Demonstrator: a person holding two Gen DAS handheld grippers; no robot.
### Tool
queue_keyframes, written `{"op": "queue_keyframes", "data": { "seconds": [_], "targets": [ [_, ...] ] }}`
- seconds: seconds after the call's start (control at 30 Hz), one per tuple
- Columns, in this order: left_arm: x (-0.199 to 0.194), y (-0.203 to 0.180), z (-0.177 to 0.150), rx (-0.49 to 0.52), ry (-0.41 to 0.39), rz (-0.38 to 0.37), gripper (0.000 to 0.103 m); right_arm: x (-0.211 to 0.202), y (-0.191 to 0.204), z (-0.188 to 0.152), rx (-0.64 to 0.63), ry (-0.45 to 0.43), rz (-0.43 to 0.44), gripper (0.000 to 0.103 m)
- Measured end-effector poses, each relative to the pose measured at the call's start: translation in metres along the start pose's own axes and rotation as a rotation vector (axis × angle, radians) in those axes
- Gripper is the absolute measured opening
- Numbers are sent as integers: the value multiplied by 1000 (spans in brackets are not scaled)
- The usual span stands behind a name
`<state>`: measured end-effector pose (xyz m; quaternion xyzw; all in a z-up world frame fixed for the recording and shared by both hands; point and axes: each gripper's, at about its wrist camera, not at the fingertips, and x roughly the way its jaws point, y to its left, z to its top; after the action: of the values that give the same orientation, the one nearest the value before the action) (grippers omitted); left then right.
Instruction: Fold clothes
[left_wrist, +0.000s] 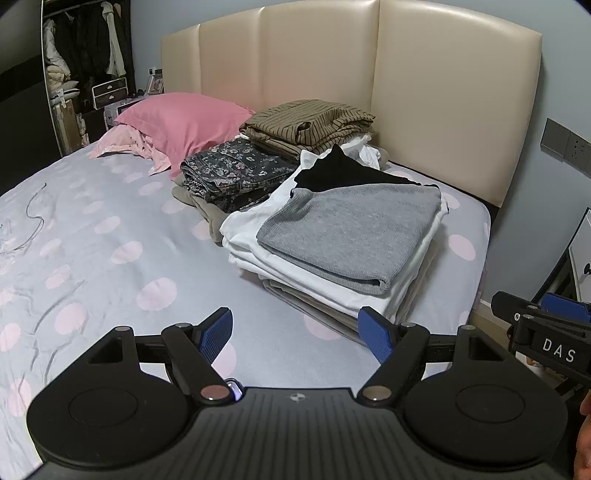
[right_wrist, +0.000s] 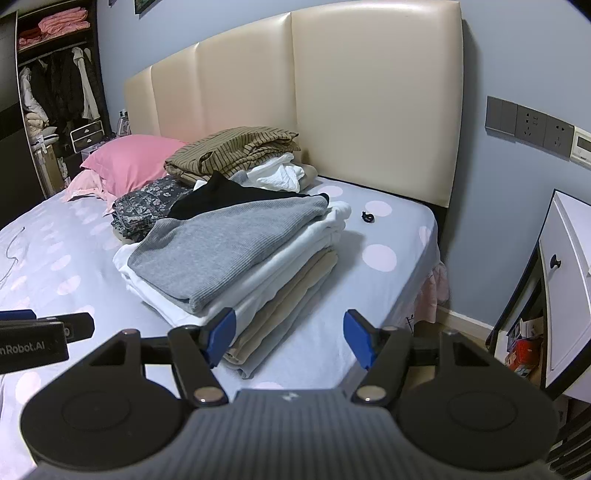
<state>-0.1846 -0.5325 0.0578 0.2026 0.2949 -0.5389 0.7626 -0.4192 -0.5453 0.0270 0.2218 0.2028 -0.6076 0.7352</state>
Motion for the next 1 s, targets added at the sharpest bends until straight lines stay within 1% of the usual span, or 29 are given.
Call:
{"op": "queue_keyframes", "data": {
  "seconds": [1.0],
  "targets": [
    [-2, -2, -2, -2, -5, 2, 74, 0, 1, -1, -10, -2, -4, 67]
  ]
}}
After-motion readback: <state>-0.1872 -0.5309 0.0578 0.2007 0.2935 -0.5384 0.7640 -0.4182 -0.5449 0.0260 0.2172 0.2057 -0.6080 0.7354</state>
